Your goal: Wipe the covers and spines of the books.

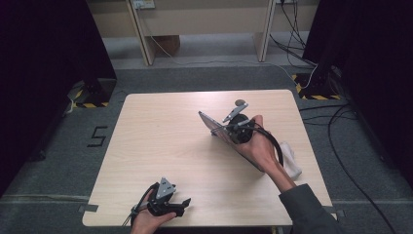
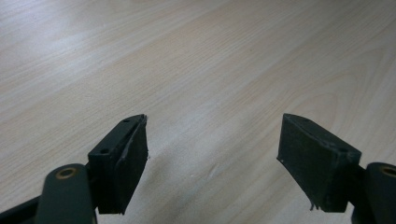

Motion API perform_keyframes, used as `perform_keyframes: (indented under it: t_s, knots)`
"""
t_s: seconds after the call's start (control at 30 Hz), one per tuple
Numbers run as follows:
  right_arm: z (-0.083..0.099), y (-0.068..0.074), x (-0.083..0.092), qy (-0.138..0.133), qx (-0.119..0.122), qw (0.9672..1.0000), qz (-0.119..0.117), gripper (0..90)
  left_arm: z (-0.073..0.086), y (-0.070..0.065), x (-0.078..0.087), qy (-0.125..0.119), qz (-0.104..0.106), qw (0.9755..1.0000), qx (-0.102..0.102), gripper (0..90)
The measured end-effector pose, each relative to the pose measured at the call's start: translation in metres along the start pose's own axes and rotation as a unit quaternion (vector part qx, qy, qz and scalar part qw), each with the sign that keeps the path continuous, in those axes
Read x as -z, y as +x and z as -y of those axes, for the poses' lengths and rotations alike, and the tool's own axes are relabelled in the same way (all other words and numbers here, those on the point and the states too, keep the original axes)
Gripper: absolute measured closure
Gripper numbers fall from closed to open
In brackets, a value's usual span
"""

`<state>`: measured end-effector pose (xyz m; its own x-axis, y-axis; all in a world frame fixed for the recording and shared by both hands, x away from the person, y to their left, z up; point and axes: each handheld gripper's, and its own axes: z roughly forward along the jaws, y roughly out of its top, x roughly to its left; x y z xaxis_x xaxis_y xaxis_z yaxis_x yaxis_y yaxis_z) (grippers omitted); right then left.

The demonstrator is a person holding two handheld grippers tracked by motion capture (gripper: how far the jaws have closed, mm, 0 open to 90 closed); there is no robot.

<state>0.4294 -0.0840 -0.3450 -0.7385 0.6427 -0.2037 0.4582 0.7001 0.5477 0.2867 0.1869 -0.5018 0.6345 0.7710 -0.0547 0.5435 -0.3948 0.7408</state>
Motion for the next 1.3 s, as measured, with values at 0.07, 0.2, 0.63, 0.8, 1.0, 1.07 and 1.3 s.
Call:
perform_keyframes:
  t_s: [0.07, 0.2, 0.63, 0.8, 1.0, 1.07, 1.3]
  knots:
    - [0.001, 0.007, -0.002, 0.002, -0.004, 0.9999, -0.014, 84.0, 0.0, 0.001, 0.0, 0.0, -0.001, 1.0, 0.001, 24.0]
    - [0.004, 0.02, -0.011, 0.004, 0.0, 0.9993, -0.038, 84.0, 0.0, 0.004, 0.001, 0.0, -0.001, 1.0, 0.006, 23.9]
    - [0.026, 0.065, -0.056, 0.015, 0.017, 0.9941, -0.106, 83.0, 0.0, 0.013, 0.001, 0.002, -0.013, 0.9997, 0.019, 23.7]
    - [0.035, 0.074, -0.067, 0.02, 0.011, 0.9921, -0.123, 82.3, 0.0, 0.013, 0.001, 0.001, -0.014, 0.9997, 0.019, 23.7]
    - [0.038, 0.081, -0.072, 0.024, 0.011, 0.9912, -0.129, 80.1, 0.0, 0.012, 0.0, 0.003, -0.016, 0.9997, 0.016, 23.7]
    - [0.04, 0.082, -0.074, 0.023, 0.009, 0.991, -0.131, 79.3, 0.0, 0.012, 0.0, 0.002, -0.015, 0.9998, 0.014, 23.7]
    - [0.044, 0.086, -0.079, 0.023, 0.006, 0.9897, -0.141, 76.4, 0.0, 0.012, 0.001, 0.002, -0.015, 0.9998, 0.014, 23.7]
